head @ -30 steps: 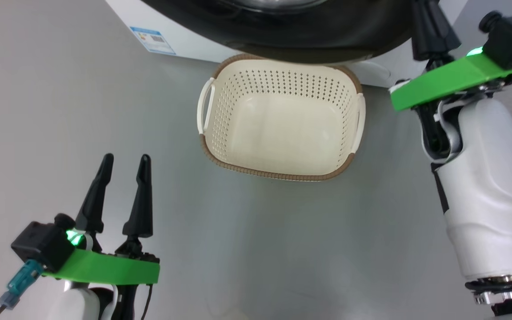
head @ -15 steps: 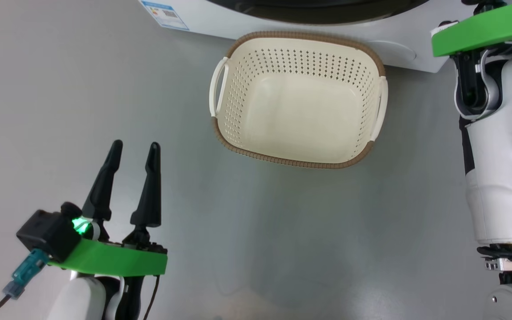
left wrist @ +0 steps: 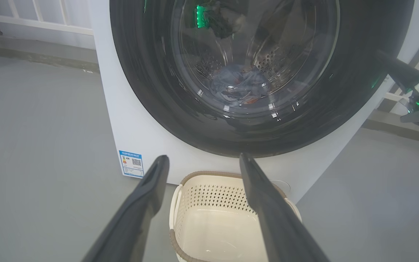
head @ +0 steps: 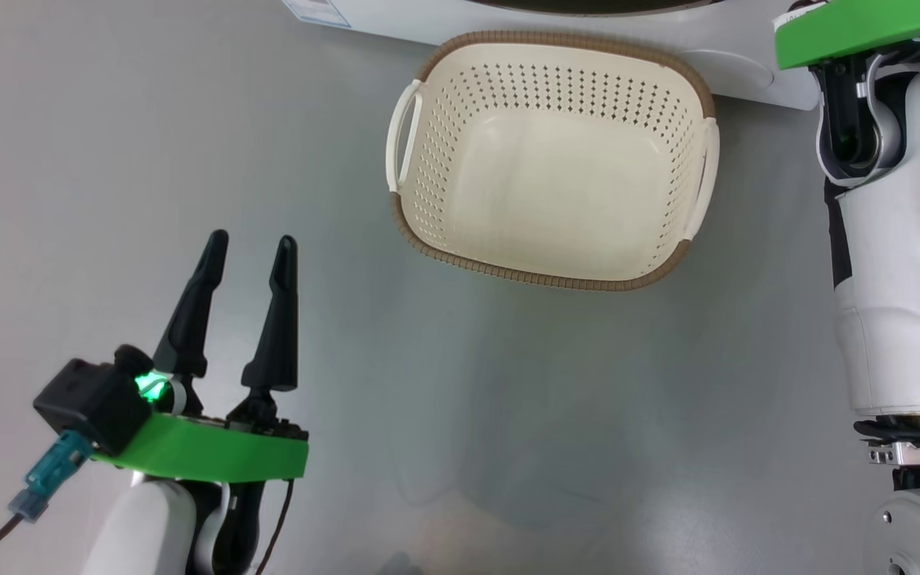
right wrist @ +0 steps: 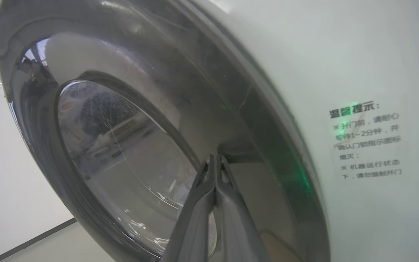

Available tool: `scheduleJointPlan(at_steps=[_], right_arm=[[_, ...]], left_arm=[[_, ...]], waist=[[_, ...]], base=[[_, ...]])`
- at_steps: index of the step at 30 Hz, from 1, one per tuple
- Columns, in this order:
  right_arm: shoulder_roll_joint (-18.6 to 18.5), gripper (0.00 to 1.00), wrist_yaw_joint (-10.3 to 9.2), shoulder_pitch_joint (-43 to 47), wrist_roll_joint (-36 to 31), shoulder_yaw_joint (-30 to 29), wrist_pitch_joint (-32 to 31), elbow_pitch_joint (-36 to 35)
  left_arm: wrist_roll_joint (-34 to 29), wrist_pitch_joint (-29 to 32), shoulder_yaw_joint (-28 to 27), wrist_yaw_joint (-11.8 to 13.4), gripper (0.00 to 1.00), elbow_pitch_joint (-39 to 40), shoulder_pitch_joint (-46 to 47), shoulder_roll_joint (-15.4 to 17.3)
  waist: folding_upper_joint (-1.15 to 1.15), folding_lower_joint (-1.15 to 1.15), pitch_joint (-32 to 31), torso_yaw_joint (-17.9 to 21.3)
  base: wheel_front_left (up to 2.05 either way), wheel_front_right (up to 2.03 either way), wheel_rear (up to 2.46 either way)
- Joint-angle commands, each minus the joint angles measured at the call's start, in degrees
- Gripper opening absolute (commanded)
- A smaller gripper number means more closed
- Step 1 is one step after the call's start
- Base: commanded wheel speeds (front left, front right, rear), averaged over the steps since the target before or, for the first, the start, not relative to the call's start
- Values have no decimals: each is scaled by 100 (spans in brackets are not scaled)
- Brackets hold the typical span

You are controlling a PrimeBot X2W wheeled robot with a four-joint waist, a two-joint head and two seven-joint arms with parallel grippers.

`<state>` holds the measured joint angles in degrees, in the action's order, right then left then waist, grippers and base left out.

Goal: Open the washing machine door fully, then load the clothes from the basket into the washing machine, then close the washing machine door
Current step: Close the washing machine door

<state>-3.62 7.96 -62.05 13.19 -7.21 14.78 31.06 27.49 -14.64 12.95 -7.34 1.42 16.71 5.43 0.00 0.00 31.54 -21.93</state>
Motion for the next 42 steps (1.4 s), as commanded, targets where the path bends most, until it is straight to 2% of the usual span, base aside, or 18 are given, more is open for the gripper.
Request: scheduleJointPlan(at_steps=[1,4,8,10,13,16,25,42], right_arm=[[74,0,-47,-231,-32,39,22,-158],[74,1,-47,-84,-3,196,22,-150],[74,11,-47,177,72,360,22,-132],[74,20,-47,325,116,450,22,-116],[74,45,-47,558,225,614,22,-89],[74,100,-47,805,332,720,22,-97],[74,100,-47,1596,488,996,22,-47],[74,100,-47,3155,606,991,22,-292]], left_arm=[[55,-36,-195,-14,100,114,64,145],[32,-36,-227,-14,100,63,41,147],[-4,-36,-287,-14,100,-39,-20,171],[-20,-36,-329,-14,100,-98,-53,189],[-50,-36,-416,-14,100,-190,-127,223],[-57,-36,-514,-14,100,-295,-220,277],[-60,-36,-744,-14,100,-713,-438,563],[-275,-36,-1158,-14,100,-1136,-838,927]], waist=[[0,0,-17,9],[0,0,-97,46],[0,0,-270,120],[0,0,-378,161],[0,0,-561,231],[0,0,-756,310],[0,0,-1351,636],[0,0,-2119,1537]], base=[[0,0,0],[0,0,0],[0,0,0],[0,0,0],[0,0,0],[0,0,0],[0,0,0],[0,0,0]])
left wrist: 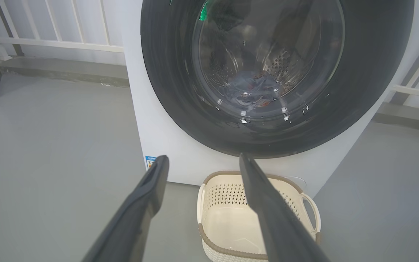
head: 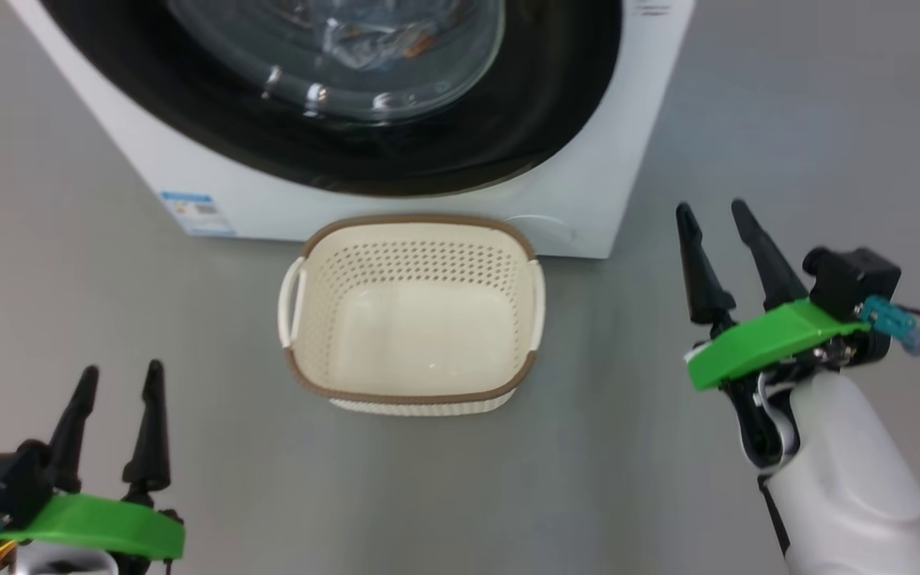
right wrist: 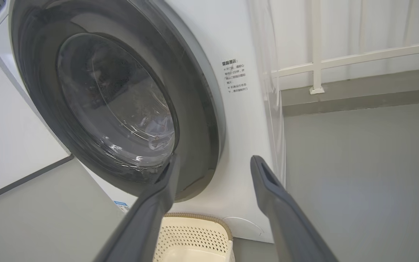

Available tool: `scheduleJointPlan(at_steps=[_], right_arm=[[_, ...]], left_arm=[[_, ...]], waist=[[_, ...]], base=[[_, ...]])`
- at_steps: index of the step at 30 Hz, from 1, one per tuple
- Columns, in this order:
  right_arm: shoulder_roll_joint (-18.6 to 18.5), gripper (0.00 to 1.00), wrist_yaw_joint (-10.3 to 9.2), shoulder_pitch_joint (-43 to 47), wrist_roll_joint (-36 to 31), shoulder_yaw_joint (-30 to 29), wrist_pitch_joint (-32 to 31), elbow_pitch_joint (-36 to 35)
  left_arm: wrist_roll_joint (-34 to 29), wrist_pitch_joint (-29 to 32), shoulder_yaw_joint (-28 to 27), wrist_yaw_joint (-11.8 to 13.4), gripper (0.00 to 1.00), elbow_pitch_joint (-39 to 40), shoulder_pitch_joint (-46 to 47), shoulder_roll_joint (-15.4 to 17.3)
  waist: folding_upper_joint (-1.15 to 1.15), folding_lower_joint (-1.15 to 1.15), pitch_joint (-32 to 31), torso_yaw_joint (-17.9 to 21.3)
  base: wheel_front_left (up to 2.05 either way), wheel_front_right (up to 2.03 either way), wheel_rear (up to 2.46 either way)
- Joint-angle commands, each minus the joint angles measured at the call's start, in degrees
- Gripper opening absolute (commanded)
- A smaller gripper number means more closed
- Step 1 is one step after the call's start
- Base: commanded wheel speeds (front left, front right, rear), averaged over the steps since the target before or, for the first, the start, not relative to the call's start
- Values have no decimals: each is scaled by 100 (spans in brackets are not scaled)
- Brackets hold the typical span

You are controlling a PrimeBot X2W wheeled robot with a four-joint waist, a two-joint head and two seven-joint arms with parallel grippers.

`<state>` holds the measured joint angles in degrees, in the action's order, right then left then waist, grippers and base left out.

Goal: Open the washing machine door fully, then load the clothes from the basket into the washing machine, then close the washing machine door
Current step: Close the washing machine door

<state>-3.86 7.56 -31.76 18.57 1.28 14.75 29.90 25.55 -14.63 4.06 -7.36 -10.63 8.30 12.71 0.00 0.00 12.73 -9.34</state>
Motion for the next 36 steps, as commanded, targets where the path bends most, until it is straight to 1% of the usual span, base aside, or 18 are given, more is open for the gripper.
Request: scheduleJointPlan(at_steps=[1,16,22,36], right_arm=[[98,100,-8,202,78,130,25,-193],[98,100,-8,924,47,122,25,-323],[98,100,-8,1140,33,165,25,-332],[73,100,-8,1589,-109,-66,25,-494]], left_arm=[[-107,-37,-315,-13,100,51,-30,202],[-231,-37,-629,-13,100,-85,-364,243],[-380,-37,-860,-13,100,-100,-540,209],[-595,-37,-1166,-13,100,-90,-747,177]], waist=[[0,0,-273,329],[0,0,-661,831],[0,0,-835,1025],[0,0,-902,1244]], base=[[0,0,0],[0,0,0],[0,0,0],[0,0,0]])
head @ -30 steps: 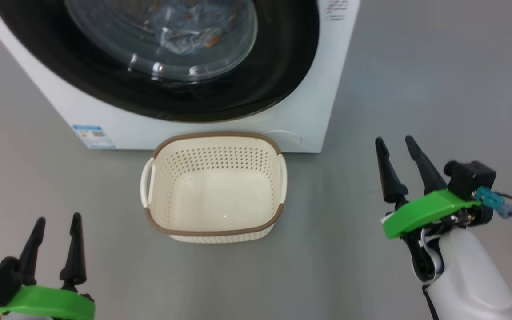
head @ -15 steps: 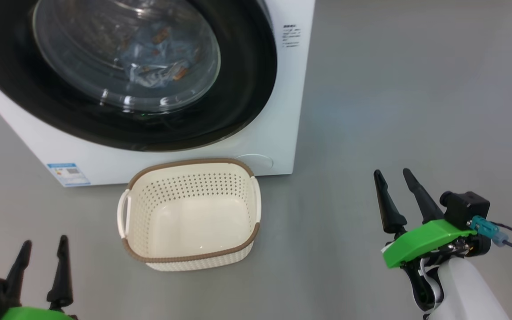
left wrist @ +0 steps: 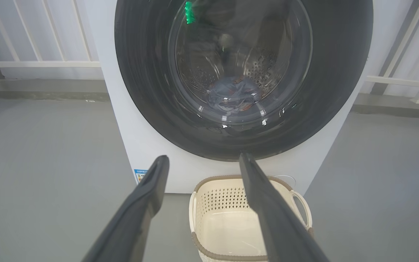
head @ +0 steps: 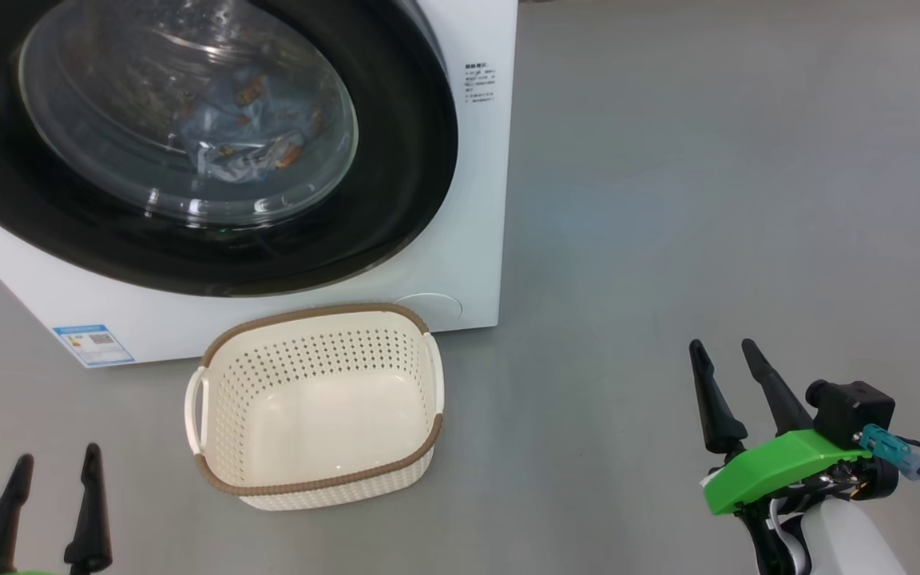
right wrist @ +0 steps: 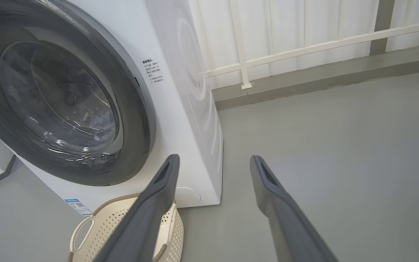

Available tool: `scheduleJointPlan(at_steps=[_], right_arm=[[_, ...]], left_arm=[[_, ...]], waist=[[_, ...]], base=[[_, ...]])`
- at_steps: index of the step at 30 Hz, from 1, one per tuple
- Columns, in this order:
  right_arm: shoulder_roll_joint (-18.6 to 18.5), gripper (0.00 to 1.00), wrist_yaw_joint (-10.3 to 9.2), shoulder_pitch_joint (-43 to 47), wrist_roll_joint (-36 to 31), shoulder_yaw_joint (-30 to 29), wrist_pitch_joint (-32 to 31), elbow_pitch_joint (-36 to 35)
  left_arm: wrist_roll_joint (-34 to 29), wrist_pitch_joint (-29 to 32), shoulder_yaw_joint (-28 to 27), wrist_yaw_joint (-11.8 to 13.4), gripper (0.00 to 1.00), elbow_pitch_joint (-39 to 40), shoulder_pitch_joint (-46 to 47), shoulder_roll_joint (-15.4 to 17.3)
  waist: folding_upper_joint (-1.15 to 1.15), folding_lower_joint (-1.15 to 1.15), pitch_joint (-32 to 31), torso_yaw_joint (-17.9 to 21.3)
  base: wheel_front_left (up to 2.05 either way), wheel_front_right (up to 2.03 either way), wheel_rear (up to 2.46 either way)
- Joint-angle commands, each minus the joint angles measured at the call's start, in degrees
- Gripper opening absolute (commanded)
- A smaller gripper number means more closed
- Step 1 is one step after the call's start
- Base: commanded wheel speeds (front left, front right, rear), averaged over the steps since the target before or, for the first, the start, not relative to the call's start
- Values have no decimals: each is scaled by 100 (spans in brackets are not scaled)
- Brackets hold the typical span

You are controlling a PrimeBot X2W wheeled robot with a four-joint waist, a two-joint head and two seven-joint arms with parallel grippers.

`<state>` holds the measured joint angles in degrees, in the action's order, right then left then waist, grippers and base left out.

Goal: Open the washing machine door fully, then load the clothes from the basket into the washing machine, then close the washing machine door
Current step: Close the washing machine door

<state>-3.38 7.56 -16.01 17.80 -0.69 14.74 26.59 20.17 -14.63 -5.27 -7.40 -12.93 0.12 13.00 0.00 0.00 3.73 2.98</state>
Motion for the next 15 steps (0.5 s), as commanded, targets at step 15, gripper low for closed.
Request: scheduleJointPlan(at_steps=[15], right_arm=[[5,100,-8,150,-64,-29,26,-237]], left_arm=[[-110,-37,-298,-9,100,194,-8,151]], waist=[[0,0,25,79]], base=[[0,0,0]])
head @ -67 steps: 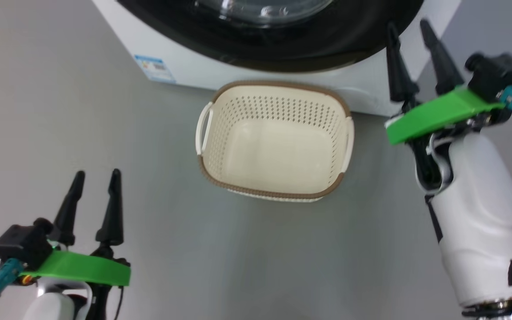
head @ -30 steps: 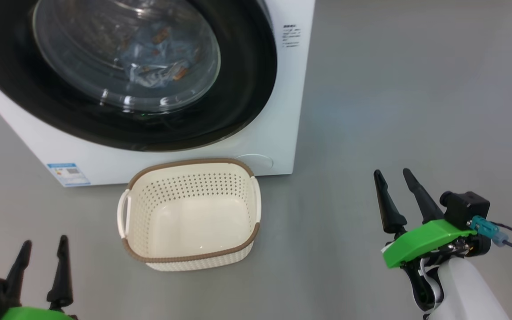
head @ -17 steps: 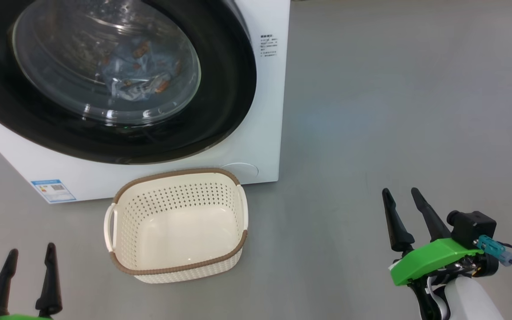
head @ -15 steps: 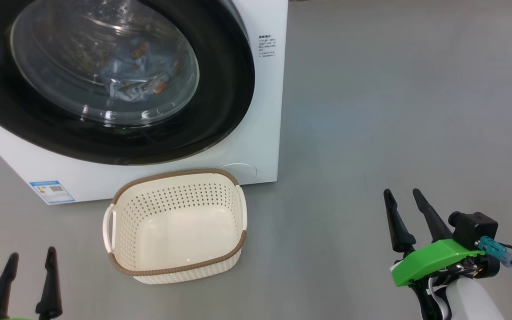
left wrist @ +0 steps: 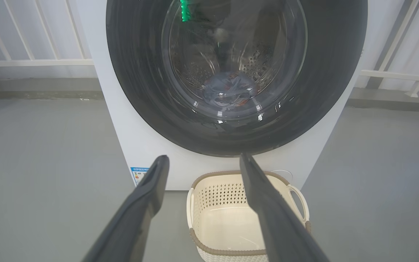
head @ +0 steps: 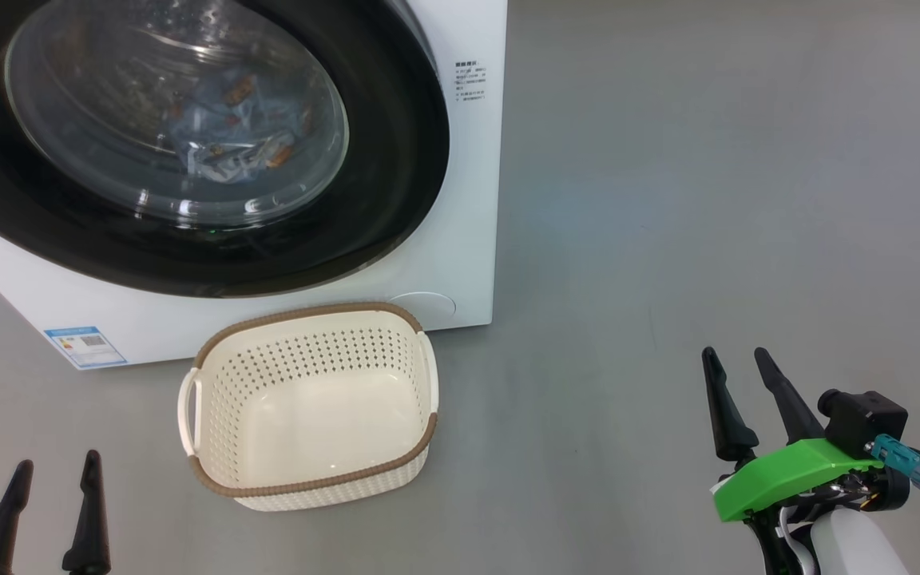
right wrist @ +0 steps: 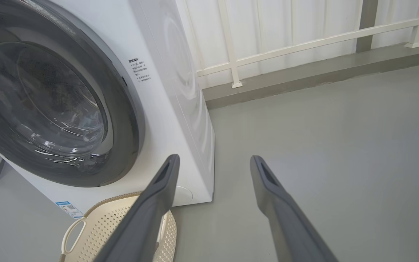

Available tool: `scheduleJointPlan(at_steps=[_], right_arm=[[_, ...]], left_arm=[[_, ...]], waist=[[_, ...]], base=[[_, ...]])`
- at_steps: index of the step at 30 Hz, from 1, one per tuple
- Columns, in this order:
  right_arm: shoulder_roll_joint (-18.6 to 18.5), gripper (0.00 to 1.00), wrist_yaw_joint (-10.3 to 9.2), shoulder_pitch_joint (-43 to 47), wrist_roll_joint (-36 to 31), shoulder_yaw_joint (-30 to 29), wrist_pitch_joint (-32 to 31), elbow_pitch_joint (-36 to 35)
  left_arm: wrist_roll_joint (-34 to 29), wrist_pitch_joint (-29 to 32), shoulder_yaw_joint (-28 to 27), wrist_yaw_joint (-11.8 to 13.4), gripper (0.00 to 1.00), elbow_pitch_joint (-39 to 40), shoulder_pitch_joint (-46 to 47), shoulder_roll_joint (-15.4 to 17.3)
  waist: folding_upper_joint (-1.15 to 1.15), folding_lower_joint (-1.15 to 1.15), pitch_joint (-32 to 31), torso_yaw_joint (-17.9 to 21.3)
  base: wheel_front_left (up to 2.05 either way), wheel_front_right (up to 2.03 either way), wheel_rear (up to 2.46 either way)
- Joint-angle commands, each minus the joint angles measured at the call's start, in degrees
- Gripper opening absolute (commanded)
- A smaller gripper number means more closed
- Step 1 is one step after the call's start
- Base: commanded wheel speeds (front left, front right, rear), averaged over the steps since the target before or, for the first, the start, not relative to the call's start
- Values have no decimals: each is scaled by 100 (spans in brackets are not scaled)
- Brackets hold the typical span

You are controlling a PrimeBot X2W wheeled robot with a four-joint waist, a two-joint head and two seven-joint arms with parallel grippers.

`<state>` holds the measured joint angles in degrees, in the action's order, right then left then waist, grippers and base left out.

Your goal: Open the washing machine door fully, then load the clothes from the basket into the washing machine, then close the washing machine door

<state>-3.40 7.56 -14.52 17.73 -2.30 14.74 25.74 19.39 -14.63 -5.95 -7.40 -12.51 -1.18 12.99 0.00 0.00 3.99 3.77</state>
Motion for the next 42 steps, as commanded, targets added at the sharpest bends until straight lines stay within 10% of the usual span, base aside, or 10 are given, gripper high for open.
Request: scheduleJointPlan(at_steps=[1,37,38,42], right_arm=[[7,100,-8,2,-58,128,26,-156],[20,100,-8,20,-97,92,26,-211],[4,0,0,30,-41,-33,0,-37],[31,0,0,126,-40,-31,-3,149]], left_arm=[[-34,-37,-233,-9,100,153,124,150],[-197,-37,-297,-9,100,225,127,97],[-144,1,-68,1,0,80,0,-48],[-142,8,-7,1,0,-109,-26,-232]], waist=[[0,0,3,-1],[0,0,42,-54],[0,0,44,-53],[0,0,43,-55]], base=[[0,0,0],[0,0,0],[0,0,0],[0,0,0]])
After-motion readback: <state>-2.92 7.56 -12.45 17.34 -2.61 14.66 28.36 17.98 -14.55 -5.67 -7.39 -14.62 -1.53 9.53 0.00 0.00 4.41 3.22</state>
